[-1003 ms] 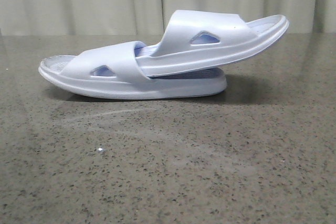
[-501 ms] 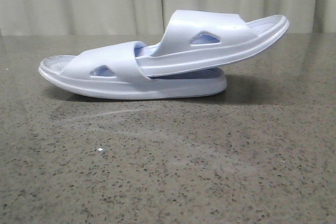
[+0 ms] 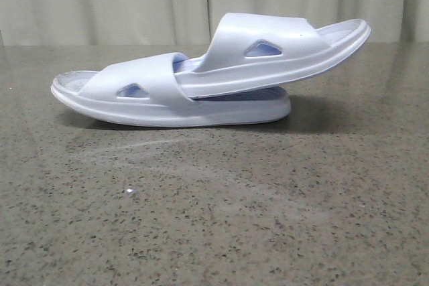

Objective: Insert blue slippers together front up

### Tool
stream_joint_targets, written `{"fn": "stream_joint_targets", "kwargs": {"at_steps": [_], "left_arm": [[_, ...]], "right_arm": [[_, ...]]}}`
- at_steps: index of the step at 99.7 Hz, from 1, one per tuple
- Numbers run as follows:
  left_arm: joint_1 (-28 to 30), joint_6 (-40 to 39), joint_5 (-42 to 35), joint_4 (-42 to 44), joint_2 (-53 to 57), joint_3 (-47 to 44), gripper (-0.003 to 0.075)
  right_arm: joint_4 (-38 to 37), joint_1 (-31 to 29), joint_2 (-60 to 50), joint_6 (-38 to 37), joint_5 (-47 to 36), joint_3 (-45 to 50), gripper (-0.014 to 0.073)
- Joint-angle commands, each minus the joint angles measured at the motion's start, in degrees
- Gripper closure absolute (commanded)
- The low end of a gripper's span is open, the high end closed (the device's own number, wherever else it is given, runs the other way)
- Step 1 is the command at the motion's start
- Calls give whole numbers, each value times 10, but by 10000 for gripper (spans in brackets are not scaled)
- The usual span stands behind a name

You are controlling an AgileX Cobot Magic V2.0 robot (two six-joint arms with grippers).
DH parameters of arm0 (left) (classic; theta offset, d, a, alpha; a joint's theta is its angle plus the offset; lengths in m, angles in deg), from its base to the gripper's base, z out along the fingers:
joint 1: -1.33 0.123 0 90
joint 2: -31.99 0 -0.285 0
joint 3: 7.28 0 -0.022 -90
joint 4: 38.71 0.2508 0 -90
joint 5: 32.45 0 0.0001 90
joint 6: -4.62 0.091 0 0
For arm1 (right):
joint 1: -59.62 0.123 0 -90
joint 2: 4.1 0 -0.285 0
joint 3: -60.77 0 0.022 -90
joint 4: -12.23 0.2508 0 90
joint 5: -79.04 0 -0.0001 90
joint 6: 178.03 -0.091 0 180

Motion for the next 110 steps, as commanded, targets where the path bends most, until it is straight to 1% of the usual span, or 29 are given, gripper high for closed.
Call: {"fn": "stream_joint_targets", "kwargs": {"at_steps": [1, 6, 11, 18, 25, 110], "left_arm": [[-4, -101, -101, 73, -1, -6, 704], [-4, -148, -94, 123, -1, -5, 704], [-4, -184, -102, 174, -1, -5, 704], [-4, -219, -110, 225, -1, -5, 704], [-4, -242, -112, 253, -1, -5, 704], [-4, -245, -112, 246, -1, -5, 704]], "right_arm": [[-9, -3, 2, -2, -33, -15, 701], [-9, -3, 2, -2, -33, -15, 701], [-9, -3, 2, -2, -33, -15, 701], [-9, -3, 2, -2, -33, -15, 701], [-9, -3, 2, -2, -33, -15, 701], [-9, -3, 2, -2, -33, -15, 701]]}}
